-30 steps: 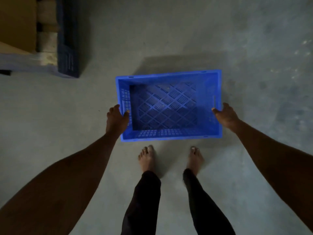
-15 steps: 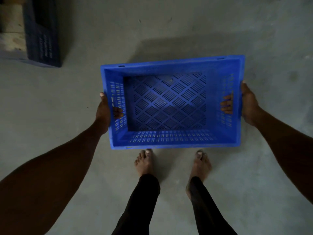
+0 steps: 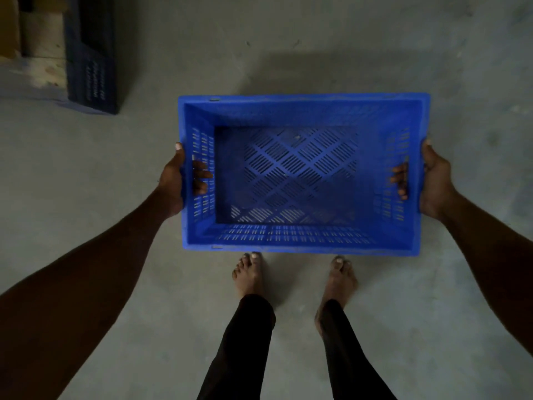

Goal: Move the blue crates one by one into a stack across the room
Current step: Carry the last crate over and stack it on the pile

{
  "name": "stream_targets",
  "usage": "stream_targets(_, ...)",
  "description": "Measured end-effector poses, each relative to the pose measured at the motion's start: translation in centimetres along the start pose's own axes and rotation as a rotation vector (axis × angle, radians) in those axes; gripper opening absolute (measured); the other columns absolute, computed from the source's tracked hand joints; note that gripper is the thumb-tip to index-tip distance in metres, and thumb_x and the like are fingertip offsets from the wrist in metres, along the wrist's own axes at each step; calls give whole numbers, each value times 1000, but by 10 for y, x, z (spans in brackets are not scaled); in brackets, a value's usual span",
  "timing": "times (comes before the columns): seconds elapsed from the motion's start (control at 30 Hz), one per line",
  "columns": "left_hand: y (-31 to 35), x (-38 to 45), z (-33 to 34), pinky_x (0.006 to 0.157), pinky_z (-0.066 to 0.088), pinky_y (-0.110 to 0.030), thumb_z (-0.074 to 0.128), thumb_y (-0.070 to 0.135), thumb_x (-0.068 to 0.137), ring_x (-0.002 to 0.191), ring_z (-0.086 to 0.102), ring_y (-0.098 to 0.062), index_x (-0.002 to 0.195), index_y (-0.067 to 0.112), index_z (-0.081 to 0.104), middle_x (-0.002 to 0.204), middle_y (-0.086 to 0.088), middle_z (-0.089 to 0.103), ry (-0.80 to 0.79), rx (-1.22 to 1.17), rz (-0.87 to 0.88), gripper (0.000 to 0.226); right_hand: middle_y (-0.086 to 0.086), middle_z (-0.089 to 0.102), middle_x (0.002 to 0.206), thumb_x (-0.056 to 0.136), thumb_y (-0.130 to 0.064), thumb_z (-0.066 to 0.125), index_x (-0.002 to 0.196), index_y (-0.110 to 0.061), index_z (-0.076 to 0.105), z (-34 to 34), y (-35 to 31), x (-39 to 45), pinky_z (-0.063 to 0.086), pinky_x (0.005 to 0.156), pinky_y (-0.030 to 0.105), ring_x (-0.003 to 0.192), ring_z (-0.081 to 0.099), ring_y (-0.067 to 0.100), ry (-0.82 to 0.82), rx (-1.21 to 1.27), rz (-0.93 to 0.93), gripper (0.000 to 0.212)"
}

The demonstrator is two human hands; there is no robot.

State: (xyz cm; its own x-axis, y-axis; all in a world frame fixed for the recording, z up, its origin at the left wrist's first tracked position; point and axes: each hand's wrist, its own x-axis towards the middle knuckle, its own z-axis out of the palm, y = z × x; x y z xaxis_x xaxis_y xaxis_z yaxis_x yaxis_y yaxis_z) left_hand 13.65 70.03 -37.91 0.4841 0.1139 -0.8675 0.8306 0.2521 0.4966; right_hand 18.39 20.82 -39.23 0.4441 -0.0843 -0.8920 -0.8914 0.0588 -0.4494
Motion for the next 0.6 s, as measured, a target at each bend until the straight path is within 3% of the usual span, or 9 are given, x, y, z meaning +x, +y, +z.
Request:
stream_targets(0.07,15,-14,-4,36,33,-20,28,72,97,37,42,-14,77,13,56,55,-2,54,103,9,13,68,5,52,49,87,-78,34,59,-14,62,-1,-18,-27,27,37,15,32,37,18,1,57,-4,76)
stream_targets(0.2,70,-83,2,34,20,-19,36,77,92,35,26,-12,71,19,50,51,3,35,96,-16,34,63,-1,30,46,86,-80,37,67,-16,50,-2,-68,-101,21,36,17,33,27,14,-37,116,-9,68)
stream_targets(0.33,140,-178,8,35,19,-19,41,81,88,36,23,-12,70,23,47,51,4,30,130,2,88,62,-4,28,45,81,-83,42,67,-20,43,-1,-133,-200,19,34,15,32,24,11,-25,121,-45,65)
stream_targets(0.47,211,-290,16,36,21,-19,43,81,87,37,24,-11,69,22,46,51,4,29,134,42,164,62,-6,26,45,57,-91,54,67,-22,40,-7,-197,-317,19,33,16,33,22,10,-24,88,-92,71)
stream_targets(0.6,268,-405,24,37,22,-19,44,82,86,39,24,-12,70,21,46,52,4,29,125,46,227,63,-4,25,46,75,-87,46,67,-22,40,-21,-244,-430,20,34,16,33,21,10,-30,91,-142,66)
